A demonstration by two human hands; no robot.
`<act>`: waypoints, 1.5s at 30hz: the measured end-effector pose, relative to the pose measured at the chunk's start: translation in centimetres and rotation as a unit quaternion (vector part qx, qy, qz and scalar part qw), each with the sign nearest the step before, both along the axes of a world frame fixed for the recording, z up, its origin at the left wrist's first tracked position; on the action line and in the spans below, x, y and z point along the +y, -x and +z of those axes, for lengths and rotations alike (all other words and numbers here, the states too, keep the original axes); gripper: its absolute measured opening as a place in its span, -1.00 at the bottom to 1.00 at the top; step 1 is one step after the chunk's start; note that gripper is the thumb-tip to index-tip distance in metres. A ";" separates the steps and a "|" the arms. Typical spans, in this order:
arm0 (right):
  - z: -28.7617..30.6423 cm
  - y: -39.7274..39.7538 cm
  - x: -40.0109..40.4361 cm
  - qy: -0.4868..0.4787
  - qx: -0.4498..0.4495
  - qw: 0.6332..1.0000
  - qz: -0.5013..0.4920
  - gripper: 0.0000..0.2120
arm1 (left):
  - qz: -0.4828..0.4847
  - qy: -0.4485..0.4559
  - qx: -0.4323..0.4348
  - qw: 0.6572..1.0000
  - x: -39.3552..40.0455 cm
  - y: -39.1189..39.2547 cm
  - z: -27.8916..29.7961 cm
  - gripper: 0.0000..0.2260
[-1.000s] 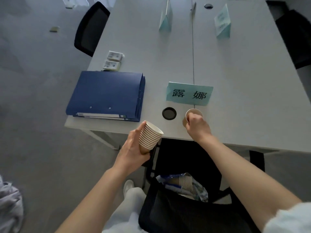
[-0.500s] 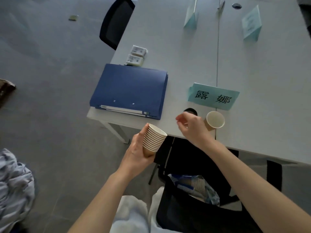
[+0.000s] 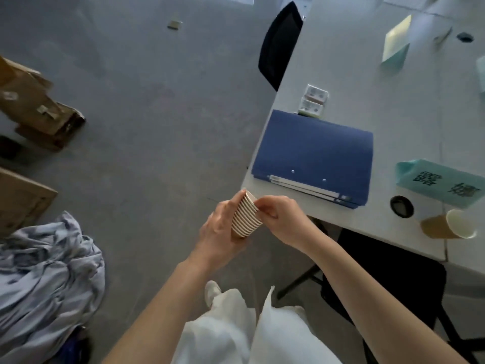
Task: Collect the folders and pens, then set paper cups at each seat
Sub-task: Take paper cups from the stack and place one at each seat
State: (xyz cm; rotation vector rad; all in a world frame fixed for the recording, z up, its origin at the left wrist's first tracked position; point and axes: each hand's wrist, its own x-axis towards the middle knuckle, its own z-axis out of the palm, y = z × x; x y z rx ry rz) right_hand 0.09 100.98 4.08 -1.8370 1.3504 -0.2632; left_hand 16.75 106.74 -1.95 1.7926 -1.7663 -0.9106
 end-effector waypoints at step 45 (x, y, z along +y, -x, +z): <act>1.6 -24.1 -57.3 0.063 -0.130 0.879 -0.454 -0.90 | -0.147 -0.003 -0.032 0.989 -67.6 -27.4 2.0 -0.13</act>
